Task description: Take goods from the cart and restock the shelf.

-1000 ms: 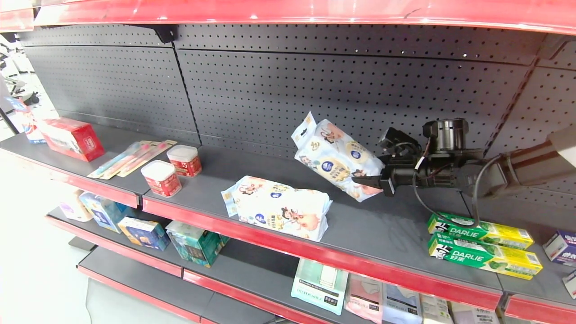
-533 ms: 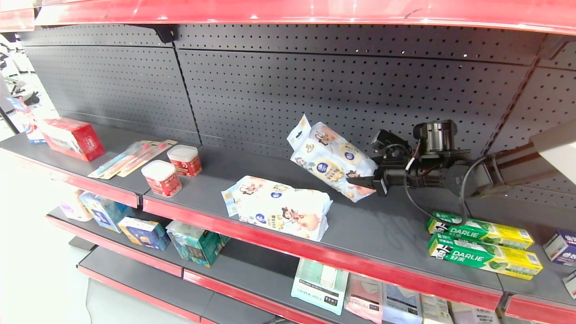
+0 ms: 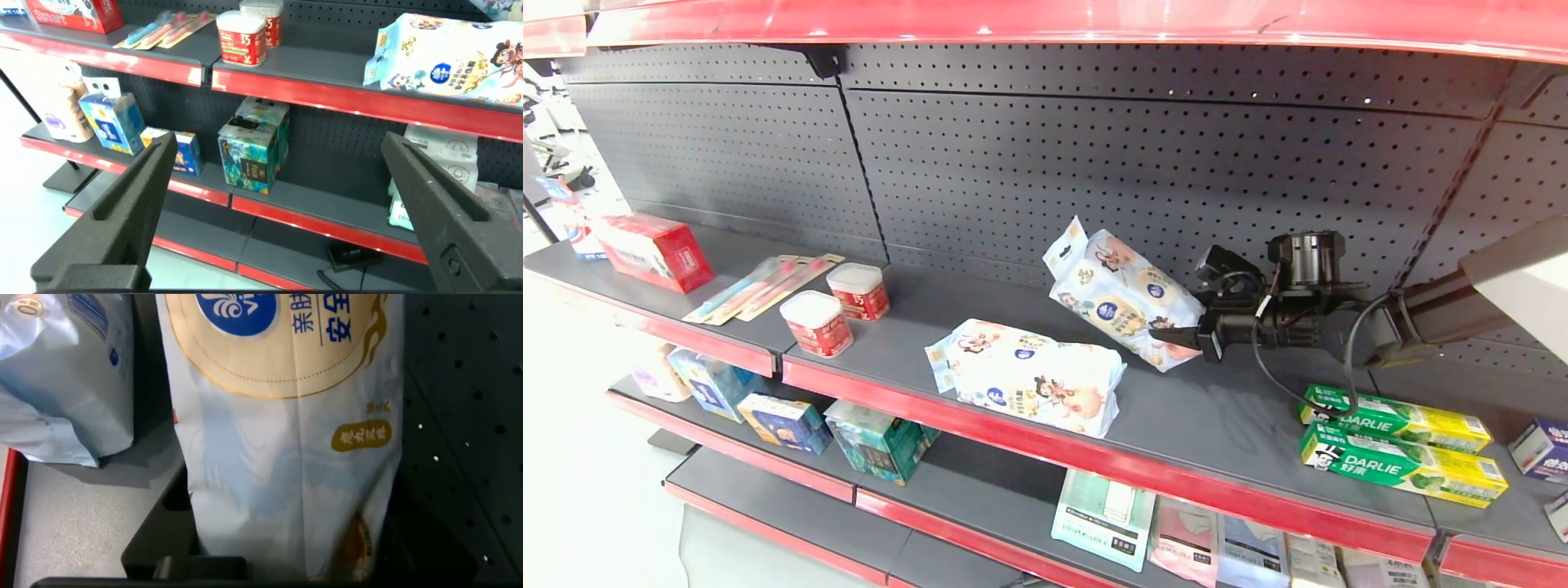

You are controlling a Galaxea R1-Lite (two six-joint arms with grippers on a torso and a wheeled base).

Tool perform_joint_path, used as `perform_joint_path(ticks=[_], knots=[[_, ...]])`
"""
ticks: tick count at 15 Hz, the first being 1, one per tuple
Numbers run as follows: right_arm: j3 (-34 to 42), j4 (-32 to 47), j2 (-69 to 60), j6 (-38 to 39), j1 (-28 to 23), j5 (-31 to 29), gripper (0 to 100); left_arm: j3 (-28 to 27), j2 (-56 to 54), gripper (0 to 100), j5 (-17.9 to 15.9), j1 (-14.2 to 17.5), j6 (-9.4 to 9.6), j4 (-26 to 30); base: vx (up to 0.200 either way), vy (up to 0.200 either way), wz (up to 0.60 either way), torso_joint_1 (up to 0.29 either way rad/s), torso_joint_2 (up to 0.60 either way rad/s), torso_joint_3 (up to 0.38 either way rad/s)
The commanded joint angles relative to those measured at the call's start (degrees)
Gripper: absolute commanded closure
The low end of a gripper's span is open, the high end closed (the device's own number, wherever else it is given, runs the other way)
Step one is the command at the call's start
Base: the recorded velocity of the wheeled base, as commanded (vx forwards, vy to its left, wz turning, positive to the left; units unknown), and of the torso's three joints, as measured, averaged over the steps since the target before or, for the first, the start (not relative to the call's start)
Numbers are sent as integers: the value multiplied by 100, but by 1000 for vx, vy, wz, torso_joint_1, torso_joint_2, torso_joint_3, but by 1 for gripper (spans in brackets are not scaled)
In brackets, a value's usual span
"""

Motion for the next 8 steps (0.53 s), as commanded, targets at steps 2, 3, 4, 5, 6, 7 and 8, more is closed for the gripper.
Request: perform_joint_path(ticks=[2, 3, 4, 5, 6, 7, 8], knots=[[42, -1, -5, 0, 12, 71, 100, 0, 7, 0, 2, 0, -1, -1, 0, 0, 0, 0, 0, 0], [42, -1, -5, -18, 12, 89, 100, 0, 7, 0, 2, 0, -1, -1, 0, 0, 0, 0, 0, 0], [42, -1, -5, -18, 20, 89, 100, 0, 7, 0, 2, 0, -1, -1, 0, 0, 0, 0, 0, 0], [42, -1, -5, -18, 20, 89, 100, 0, 7, 0, 2, 0, -1, -1, 0, 0, 0, 0, 0, 0], [33, -10, 3, -18, 29, 98, 100, 0, 7, 0, 2, 0, -1, -1, 0, 0, 0, 0, 0, 0], [33, -1, 3, -18, 29, 150, 100, 0, 7, 0, 2, 0, -1, -1, 0, 0, 0, 0, 0, 0], [24, -10, 3, -27, 29, 168, 100, 0, 7, 0, 2, 0, -1, -1, 0, 0, 0, 0, 0, 0]])
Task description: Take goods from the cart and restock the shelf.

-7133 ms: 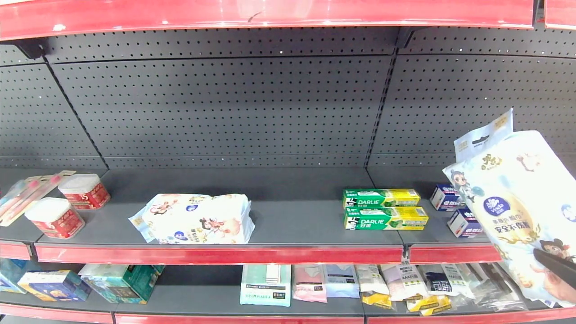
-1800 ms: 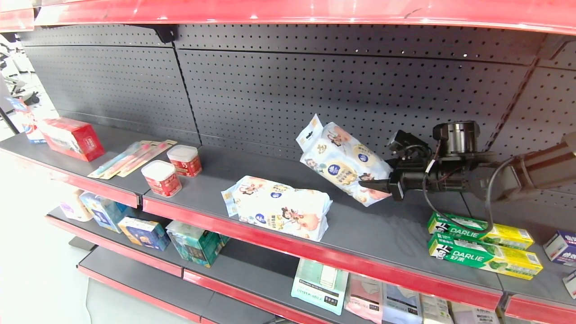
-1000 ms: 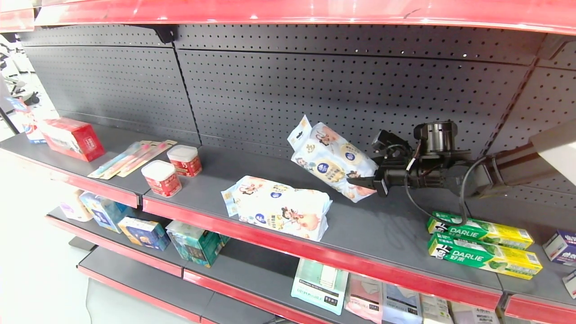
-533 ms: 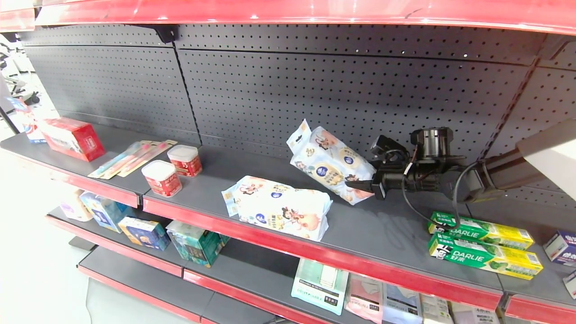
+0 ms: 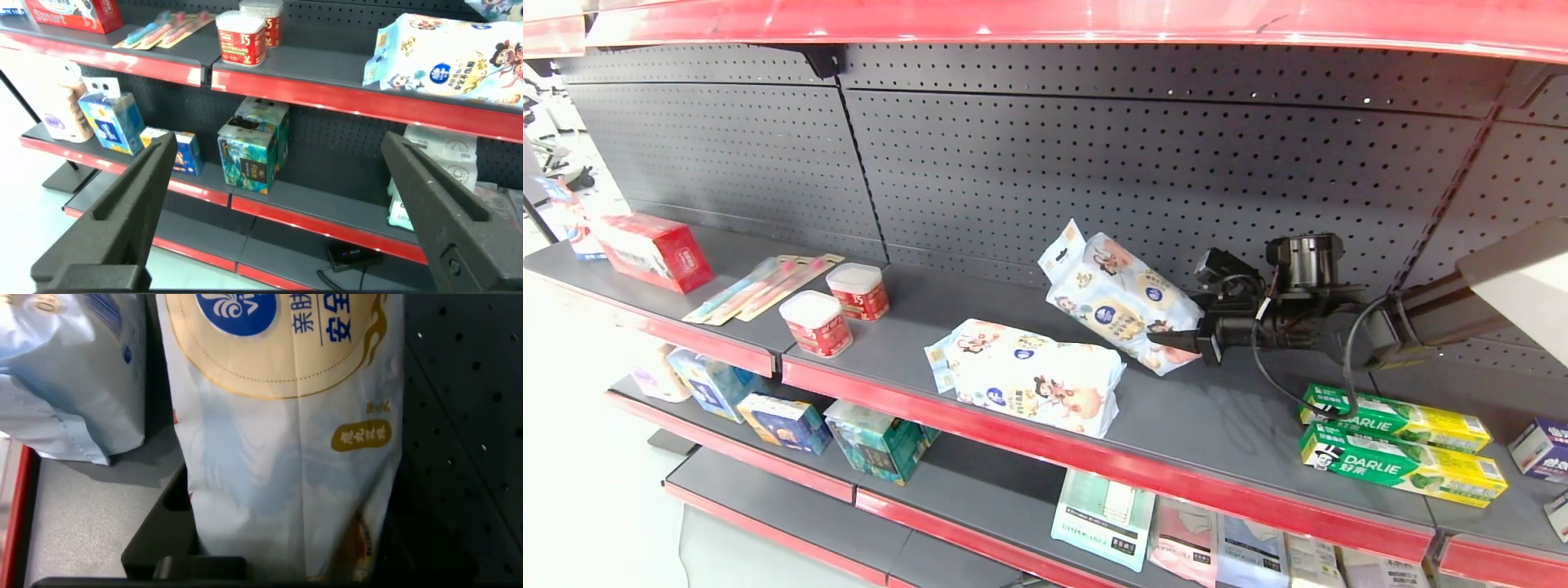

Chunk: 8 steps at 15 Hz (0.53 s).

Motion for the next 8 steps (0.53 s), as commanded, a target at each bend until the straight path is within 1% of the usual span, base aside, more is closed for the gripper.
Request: perform_joint_path(ticks=[1, 8], knots=[[0, 4, -5, 4, 0, 2, 0, 0, 7, 0, 2, 0, 2, -1, 0, 0, 0, 0, 0, 0], [-9, -5, -66, -5, -44, 37, 0, 0, 7, 0, 2, 0, 2, -1, 0, 0, 0, 0, 0, 0]])
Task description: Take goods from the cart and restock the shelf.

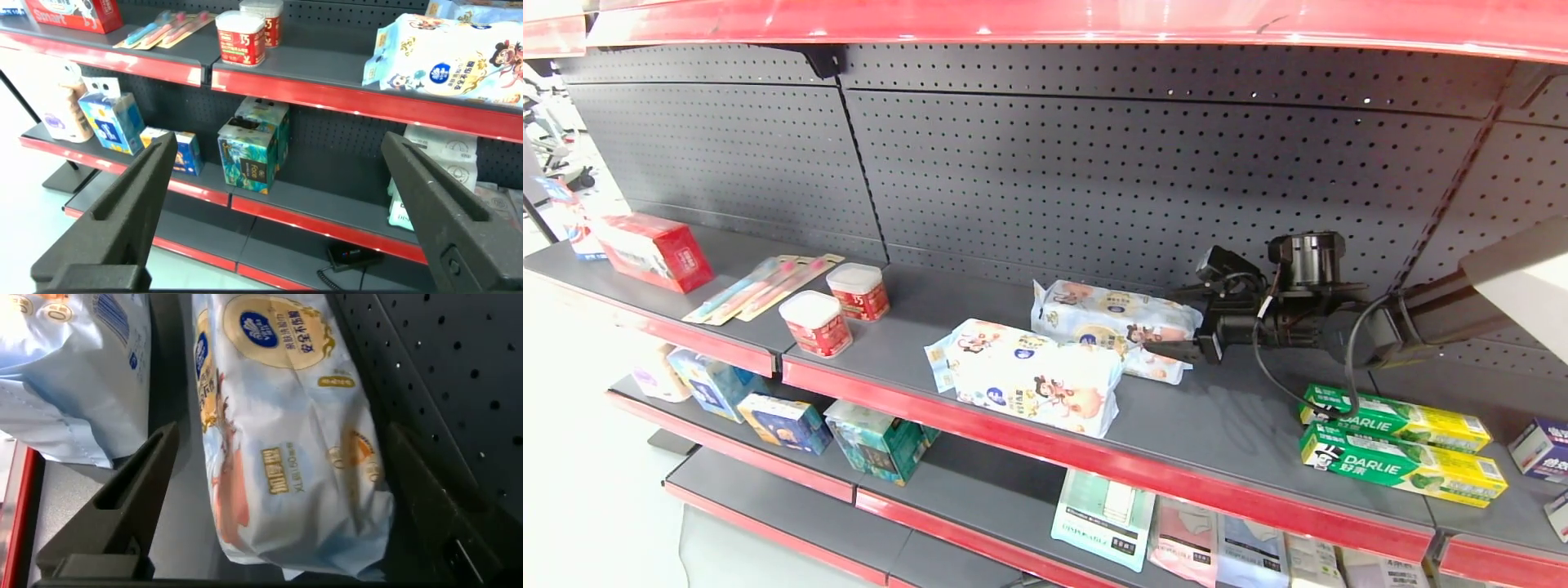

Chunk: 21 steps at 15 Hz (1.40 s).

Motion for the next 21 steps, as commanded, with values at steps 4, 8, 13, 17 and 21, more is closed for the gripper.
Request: perform_joint_path(ticks=[4, 8, 13, 17, 21], knots=[[321, 1, -238, 19, -258, -17, 0, 0, 7, 0, 4, 0, 2, 2, 0, 0, 0, 0, 0, 0], [1086, 10, -774, 89, -548, 1, 0, 0, 7, 0, 4, 0, 2, 2, 0, 0, 0, 0, 0, 0], [1376, 63, -879, 274, -882, -404, 0, 0, 7, 0, 4, 0, 2, 2, 0, 0, 0, 0, 0, 0], [1130, 45, -792, 1250, -759, -1520, 0, 0, 7, 0, 4, 0, 2, 2, 0, 0, 0, 0, 0, 0], [1147, 1, -739, 1830, -575, -2311, 0, 0, 7, 0, 4, 0, 2, 2, 0, 0, 0, 0, 0, 0]])
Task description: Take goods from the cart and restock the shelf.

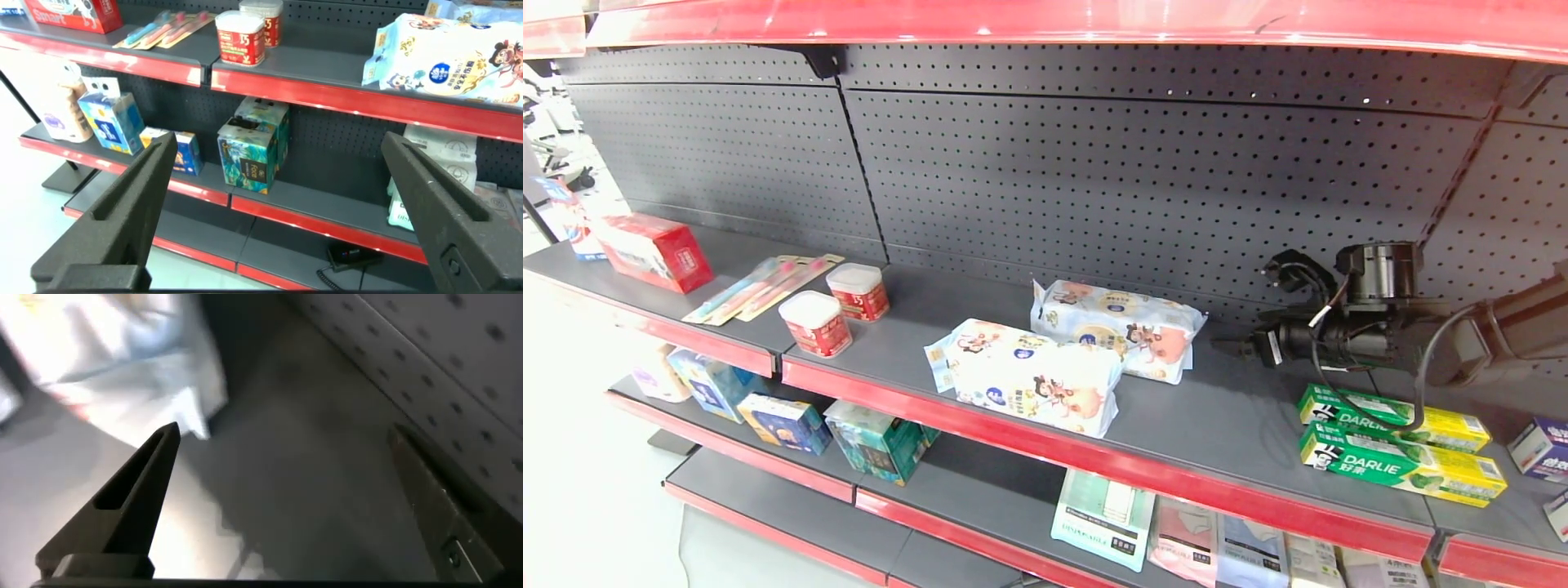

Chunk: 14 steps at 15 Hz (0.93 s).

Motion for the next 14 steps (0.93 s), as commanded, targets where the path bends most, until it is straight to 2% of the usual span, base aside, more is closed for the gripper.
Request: perform_joint_path(ticks=[1, 3, 14], knots=[[-17, -5, 33, 320, 193, -255, 0, 0, 7, 0, 2, 0, -1, -1, 0, 0, 0, 0, 0, 0], [-61, -13, 68, 680, 369, -607, 0, 0, 7, 0, 2, 0, -1, -1, 0, 0, 0, 0, 0, 0], [-457, -40, 165, 917, 667, -651, 0, 0, 7, 0, 2, 0, -1, -1, 0, 0, 0, 0, 0, 0]])
